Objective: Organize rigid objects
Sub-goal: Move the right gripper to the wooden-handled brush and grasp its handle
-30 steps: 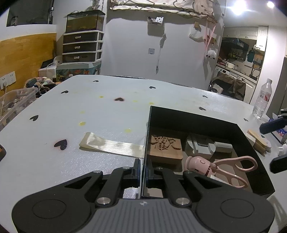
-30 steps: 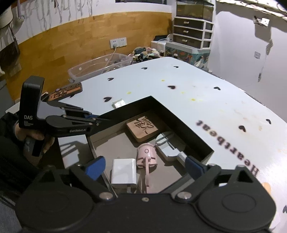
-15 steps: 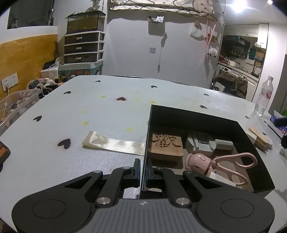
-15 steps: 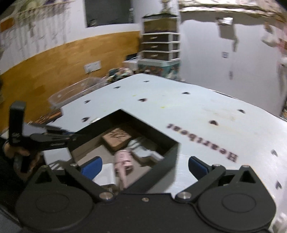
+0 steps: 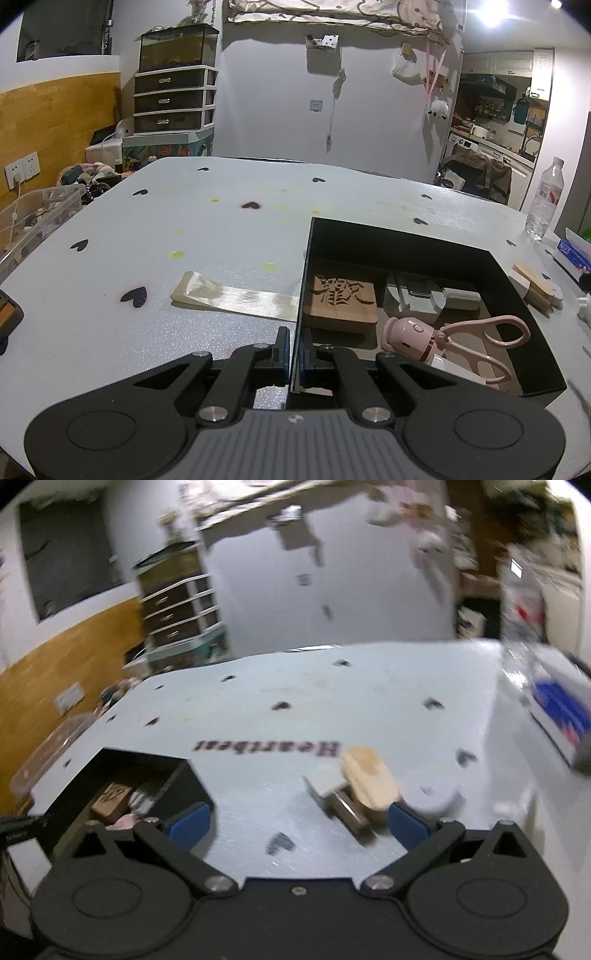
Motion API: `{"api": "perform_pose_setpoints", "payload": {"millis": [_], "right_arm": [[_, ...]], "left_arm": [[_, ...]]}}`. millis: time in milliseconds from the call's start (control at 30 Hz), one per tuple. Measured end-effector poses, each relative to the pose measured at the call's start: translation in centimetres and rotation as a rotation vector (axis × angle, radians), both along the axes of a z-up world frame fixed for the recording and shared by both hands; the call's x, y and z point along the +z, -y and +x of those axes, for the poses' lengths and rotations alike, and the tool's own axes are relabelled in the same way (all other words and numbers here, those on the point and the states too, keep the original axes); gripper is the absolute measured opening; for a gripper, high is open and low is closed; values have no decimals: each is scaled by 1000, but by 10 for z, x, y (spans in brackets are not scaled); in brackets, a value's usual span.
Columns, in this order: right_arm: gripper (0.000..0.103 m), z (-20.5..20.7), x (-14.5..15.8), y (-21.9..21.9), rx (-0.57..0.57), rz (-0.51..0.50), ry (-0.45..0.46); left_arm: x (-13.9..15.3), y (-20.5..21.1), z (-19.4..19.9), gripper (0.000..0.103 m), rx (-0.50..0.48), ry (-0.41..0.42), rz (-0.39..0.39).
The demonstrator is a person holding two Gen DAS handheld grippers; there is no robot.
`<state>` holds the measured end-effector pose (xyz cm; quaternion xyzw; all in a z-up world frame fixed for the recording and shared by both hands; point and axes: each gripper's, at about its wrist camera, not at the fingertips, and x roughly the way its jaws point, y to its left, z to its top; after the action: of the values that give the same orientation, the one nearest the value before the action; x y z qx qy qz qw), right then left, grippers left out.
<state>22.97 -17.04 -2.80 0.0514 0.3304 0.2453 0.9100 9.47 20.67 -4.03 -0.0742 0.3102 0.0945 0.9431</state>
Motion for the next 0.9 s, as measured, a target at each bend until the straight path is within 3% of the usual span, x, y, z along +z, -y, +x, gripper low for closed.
{"api": "perform_pose_setpoints", "payload": {"millis": [133, 200, 433, 567, 900], "right_arm": [[101, 0, -18, 13, -97, -5, -32], [93, 0, -25, 16, -112, 6, -44], [82, 9, -38, 4, -87, 8, -51], [81, 17, -44, -15, -74, 59, -94], [84, 46, -53, -46, -242, 45, -99]], "left_arm": [[1, 0, 1, 5, 4, -3, 3], [1, 1, 1, 5, 6, -4, 5], [1, 2, 2, 5, 7, -6, 8], [1, 2, 2, 5, 6, -6, 8], [-2, -1, 5, 5, -2, -12, 3]]}}
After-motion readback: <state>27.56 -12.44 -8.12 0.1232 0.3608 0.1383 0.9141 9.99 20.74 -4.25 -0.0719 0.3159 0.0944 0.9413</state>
